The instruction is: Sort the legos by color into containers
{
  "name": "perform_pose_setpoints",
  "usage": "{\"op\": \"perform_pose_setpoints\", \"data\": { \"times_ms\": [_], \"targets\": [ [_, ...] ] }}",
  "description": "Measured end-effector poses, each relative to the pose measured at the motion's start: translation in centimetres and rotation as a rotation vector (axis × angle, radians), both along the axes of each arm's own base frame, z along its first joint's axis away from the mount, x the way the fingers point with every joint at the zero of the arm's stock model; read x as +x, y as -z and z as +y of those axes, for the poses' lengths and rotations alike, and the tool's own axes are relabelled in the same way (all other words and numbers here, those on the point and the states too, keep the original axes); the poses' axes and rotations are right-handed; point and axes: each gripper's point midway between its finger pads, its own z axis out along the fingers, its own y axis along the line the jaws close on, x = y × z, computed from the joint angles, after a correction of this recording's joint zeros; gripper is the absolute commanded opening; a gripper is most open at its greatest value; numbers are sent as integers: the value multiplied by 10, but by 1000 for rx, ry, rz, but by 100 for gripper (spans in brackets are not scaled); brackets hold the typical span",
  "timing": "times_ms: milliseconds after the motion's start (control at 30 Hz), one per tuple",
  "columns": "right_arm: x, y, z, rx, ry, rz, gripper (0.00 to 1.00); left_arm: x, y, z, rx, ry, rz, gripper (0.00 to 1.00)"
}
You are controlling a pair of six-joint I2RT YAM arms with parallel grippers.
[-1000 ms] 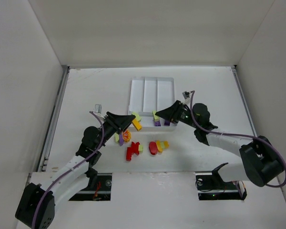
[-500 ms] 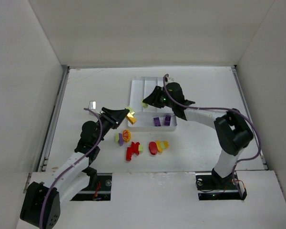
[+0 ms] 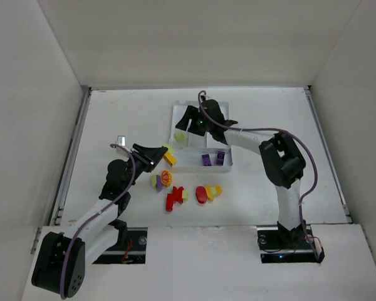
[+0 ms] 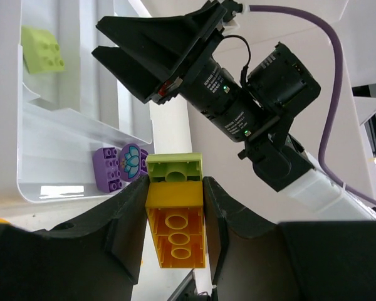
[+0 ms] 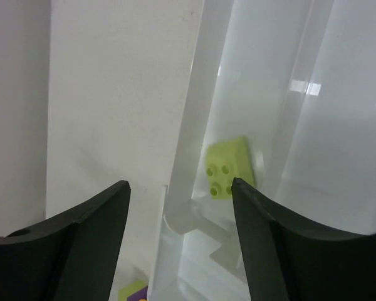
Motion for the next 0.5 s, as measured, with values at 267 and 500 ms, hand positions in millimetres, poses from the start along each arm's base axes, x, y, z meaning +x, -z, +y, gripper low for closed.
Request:
{"op": "perform_pose_setpoints", "data": {
  "times_ms": [267, 500],
  "targets": [
    [-55, -41, -38, 70, -19, -21, 62, -5, -5, -14, -32, 64, -15, 16],
    [-147, -131, -66, 425, -153, -186, 79, -8, -13, -28, -115, 129, -9, 16]
  ]
}}
